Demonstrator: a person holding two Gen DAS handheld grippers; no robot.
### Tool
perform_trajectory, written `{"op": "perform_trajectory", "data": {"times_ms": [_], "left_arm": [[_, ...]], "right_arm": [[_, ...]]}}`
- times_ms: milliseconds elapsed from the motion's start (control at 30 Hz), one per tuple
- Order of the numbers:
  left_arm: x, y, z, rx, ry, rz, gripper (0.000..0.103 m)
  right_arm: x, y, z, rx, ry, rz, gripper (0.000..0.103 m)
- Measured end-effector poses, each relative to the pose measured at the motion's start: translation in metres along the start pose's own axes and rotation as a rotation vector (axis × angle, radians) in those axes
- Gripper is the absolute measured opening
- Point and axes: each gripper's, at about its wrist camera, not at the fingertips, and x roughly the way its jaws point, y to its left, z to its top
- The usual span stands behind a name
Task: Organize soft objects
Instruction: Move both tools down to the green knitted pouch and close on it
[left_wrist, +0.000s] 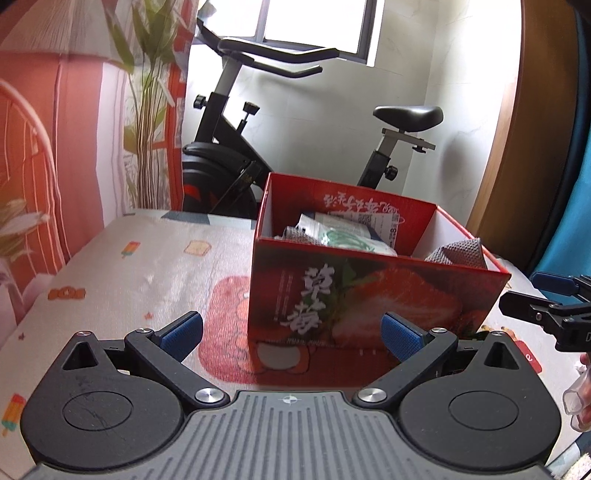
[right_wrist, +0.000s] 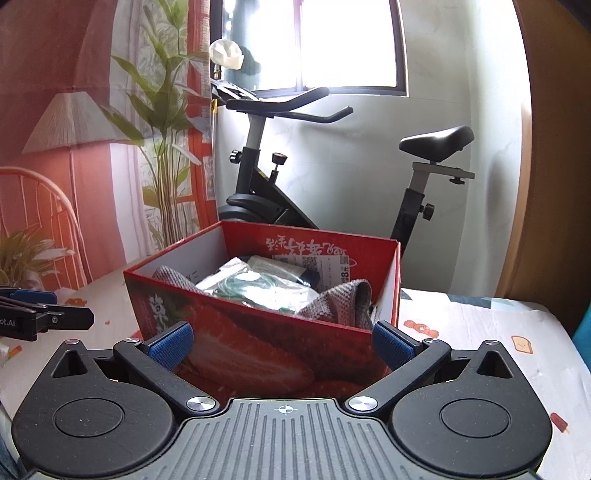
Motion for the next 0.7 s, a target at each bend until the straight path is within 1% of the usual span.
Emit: {"op": "perform_trajectory", "data": {"times_ms": [267, 500, 700], "left_arm": [[0.007, 0.002, -0.021, -0.021, 0.057, -0.012, 0.103], [0.012, -0.002, -0.027, -0.028, 0.078, -0.025, 0.103], [0.019, -0.009, -0.033, -0.018, 0.098, -0.045, 0.103]], "right_arm": [[0.000, -0.002, -0.035, 0.009, 0.062, 0.000, 0.102], [0.004, -0.006, -0.062, 0.012, 0.113, -0.015, 0.102], [0.009, -0.009, -0.078, 0.015, 0.147, -0.005, 0.096]]}}
